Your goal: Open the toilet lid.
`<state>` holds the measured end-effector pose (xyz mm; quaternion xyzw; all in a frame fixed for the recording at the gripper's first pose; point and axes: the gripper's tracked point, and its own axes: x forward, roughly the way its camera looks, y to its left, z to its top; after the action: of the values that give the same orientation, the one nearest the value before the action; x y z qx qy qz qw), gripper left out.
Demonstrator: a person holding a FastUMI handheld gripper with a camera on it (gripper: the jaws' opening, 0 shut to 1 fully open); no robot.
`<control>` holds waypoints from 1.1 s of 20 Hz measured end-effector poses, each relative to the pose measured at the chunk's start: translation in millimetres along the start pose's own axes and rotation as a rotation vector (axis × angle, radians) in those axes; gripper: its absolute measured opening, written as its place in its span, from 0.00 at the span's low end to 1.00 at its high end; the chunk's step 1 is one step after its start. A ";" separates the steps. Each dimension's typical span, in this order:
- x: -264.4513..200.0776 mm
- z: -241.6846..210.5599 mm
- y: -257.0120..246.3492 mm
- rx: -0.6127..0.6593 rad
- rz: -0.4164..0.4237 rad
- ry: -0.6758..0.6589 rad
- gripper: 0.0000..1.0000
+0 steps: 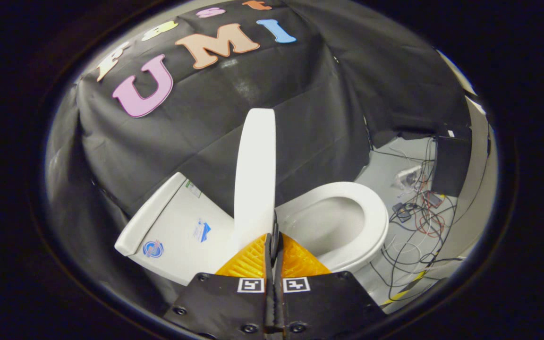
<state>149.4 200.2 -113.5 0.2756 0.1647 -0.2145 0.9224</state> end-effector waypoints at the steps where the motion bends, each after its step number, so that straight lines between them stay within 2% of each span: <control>1: -0.4 1.8 2.3 0.000 0.008 0.000 0.00; 22: -5.8 3.5 43.7 -0.198 0.029 -0.025 0.00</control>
<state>166.4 232.9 -89.1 0.1829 0.1694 -0.1873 0.9501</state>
